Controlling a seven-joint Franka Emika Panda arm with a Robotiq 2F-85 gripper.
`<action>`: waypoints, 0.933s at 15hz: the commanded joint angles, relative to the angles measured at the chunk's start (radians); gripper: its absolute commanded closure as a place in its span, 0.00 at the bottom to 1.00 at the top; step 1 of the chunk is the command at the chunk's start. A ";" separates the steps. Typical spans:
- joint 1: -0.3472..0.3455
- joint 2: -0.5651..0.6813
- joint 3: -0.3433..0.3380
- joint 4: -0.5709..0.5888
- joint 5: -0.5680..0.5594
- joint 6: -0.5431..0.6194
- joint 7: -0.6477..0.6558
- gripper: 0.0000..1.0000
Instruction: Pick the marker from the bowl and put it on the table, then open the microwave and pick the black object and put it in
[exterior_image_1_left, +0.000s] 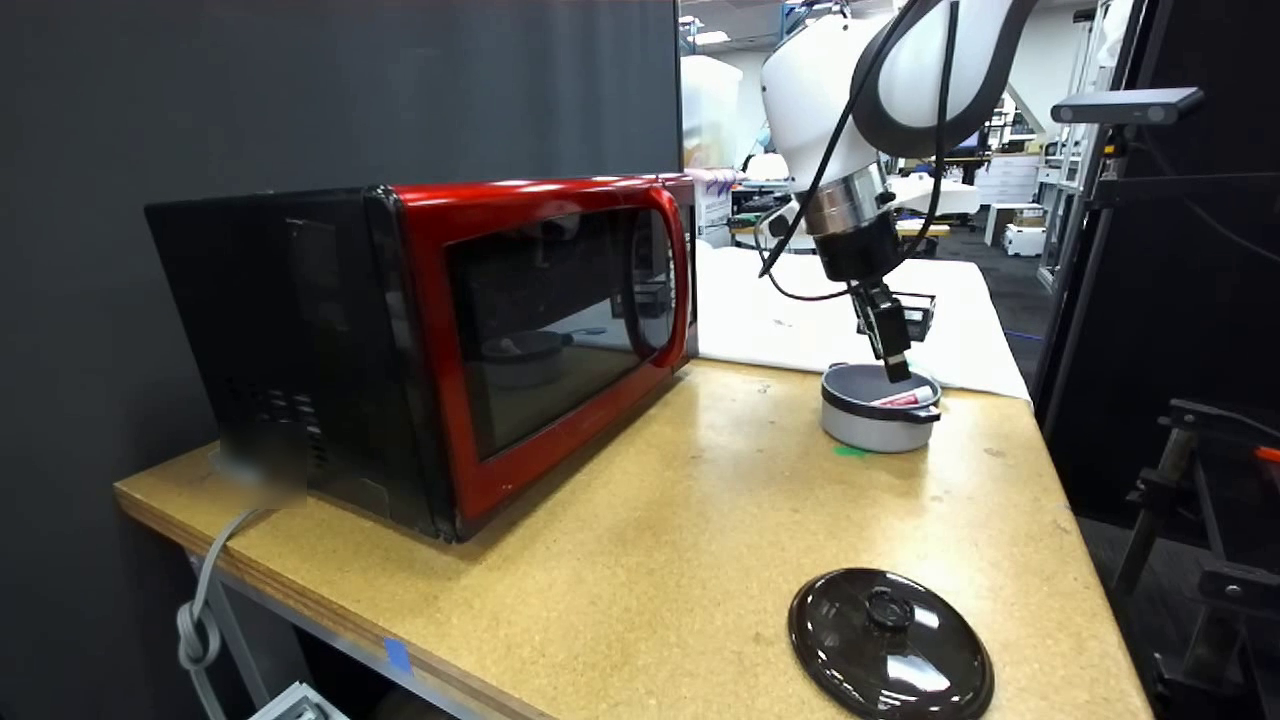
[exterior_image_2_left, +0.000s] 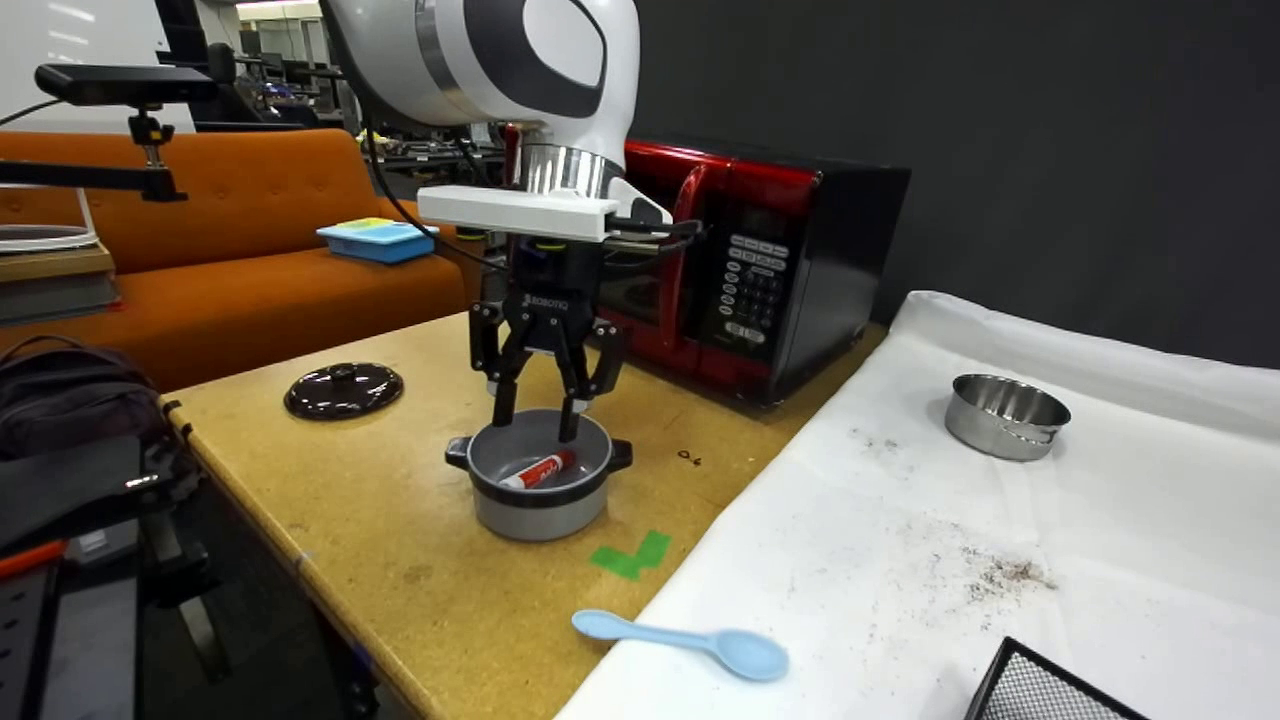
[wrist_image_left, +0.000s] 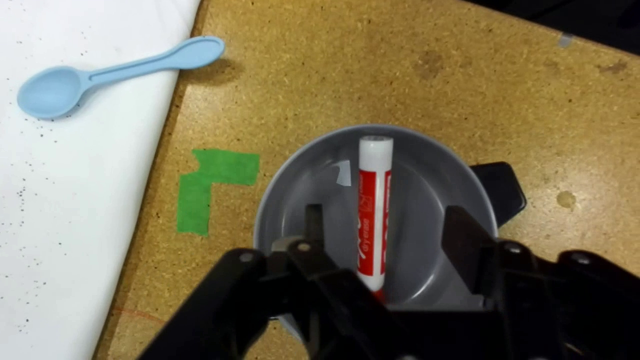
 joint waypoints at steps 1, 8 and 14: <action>0.017 -0.016 0.011 -0.027 -0.029 -0.020 0.044 0.33; 0.038 -0.019 0.014 -0.064 -0.018 -0.035 0.115 0.34; 0.031 -0.018 0.023 -0.067 0.002 -0.023 0.112 0.32</action>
